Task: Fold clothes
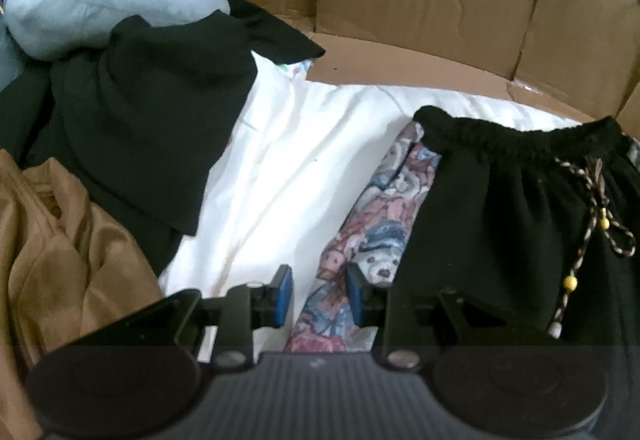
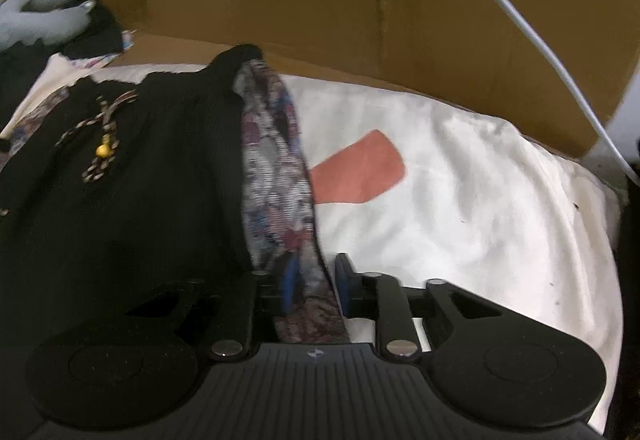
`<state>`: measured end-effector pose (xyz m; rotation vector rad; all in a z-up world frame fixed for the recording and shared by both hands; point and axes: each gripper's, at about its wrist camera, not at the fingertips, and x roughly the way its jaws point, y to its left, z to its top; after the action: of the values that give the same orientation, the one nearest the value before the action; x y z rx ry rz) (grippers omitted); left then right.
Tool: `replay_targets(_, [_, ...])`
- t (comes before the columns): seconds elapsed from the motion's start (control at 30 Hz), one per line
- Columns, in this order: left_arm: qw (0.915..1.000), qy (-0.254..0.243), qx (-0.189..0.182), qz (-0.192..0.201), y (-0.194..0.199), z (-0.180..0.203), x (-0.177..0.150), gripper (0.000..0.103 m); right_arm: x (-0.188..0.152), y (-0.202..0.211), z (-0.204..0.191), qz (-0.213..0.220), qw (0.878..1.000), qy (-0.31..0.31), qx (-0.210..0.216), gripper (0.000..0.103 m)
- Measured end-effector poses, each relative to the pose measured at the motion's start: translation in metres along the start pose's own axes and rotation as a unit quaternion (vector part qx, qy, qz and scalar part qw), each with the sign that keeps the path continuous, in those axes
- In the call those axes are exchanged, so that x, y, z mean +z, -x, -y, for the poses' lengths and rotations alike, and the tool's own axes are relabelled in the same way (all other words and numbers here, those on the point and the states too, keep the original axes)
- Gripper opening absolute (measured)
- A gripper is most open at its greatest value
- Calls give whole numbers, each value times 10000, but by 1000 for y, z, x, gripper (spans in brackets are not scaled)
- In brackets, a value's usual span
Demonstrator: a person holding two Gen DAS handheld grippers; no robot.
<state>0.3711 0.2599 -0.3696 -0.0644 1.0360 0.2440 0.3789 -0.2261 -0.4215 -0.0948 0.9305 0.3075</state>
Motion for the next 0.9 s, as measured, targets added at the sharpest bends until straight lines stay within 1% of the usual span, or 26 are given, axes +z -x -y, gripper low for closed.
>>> replay_targets(0.07, [10000,6,-3,23,0,0,0,32,3,0,-3,-44,9999,96,-51,5])
replay_targets(0.1, [10000,5,-2,38,0,0,0,32,4,1,-3,-40,9999,104,-99,4])
replay_targets(0.23, [9997,-88,1,235,5,2,-2,34,7,7,1,82,9994,13,-340,2])
replay_targets(0.27, [9996,-134,-8,232,4,3,-2,37,8,7,2,104,9991,25,-406,2])
replay_targets(0.3, [9996,-171,12,205,3,4,-3,38,8,8,2,126,9987,51,-483,2])
replay_targets(0.43, [9999,-149,-22,50,-8,2,-6,38,11,5,4,128,9968,40,-792,2])
replay_targets(0.47, [9999,-129,-57,41,-9,1,-6,31,11,3,5,107,9962,15,-860,2])
replay_targets(0.5, [9999,-108,-93,35,-9,0,-7,10,11,1,6,83,9954,5,-959,0])
replay_targets(0.53, [9999,-88,-130,29,-10,-1,-7,6,11,0,7,81,9944,-19,-1054,0])
replay_targets(0.63, [9998,-174,15,92,-7,1,-6,6,13,1,17,76,9941,-253,-1054,0])
replay_targets(0.73, [9997,-192,113,130,-6,0,-6,5,16,1,27,75,9907,-333,-1320,0])
replay_targets(0.77, [9996,-210,121,121,-6,0,-6,6,16,1,34,62,9899,-490,-1327,0])
replay_targets(0.8, [9996,-240,122,99,-6,1,-6,7,16,2,42,83,9901,-684,-1224,0])
replay_targets(0.87, [9995,-302,124,51,-6,3,-5,13,17,7,54,214,9904,-1000,-926,0])
replay_targets(0.9, [9997,-226,81,44,-6,1,-4,13,18,10,55,298,9909,-1043,-802,0])
